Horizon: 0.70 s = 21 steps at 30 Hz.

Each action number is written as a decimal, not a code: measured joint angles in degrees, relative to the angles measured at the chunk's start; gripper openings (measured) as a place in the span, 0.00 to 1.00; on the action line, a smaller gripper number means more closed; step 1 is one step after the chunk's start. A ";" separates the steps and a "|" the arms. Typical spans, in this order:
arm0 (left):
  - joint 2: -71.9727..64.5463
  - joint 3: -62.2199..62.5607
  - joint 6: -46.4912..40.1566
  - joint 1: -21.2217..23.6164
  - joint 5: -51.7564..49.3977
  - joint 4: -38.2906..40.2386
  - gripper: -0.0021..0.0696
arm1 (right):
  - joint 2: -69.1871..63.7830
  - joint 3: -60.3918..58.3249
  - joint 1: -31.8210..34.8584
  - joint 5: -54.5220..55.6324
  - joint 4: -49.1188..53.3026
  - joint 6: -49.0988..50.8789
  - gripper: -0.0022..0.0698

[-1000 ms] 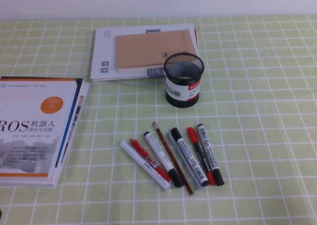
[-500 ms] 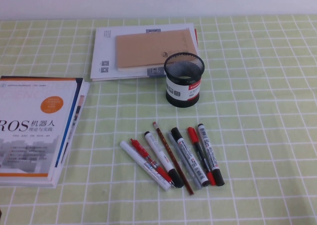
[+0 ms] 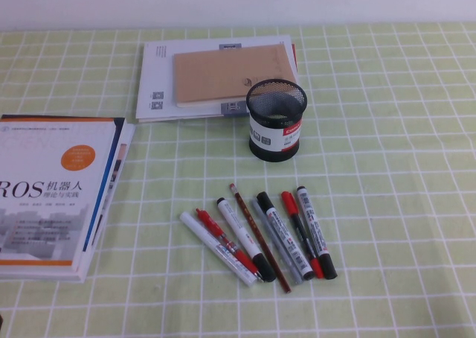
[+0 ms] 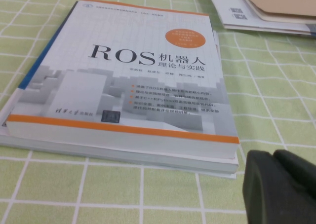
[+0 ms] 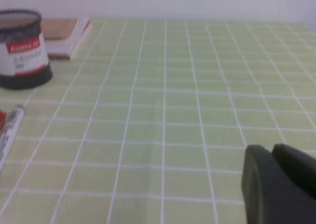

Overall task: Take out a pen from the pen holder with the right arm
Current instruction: 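Take a marker out of the pen holder and lay it on the table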

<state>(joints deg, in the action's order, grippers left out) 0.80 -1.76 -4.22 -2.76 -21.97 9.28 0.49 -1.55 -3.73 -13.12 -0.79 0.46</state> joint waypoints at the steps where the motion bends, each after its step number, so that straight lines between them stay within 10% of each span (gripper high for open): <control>1: 0.00 0.00 0.00 0.00 0.00 0.00 0.02 | 0.00 0.00 0.00 -1.15 -2.97 -3.01 0.01; 21: 0.00 0.00 0.00 0.00 0.00 0.00 0.02 | 0.00 0.00 0.00 -8.94 -8.22 -10.14 0.01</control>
<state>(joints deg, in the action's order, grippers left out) 0.80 -1.76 -4.22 -2.76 -21.97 9.28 0.49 -1.55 -3.73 -22.07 -9.00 -9.67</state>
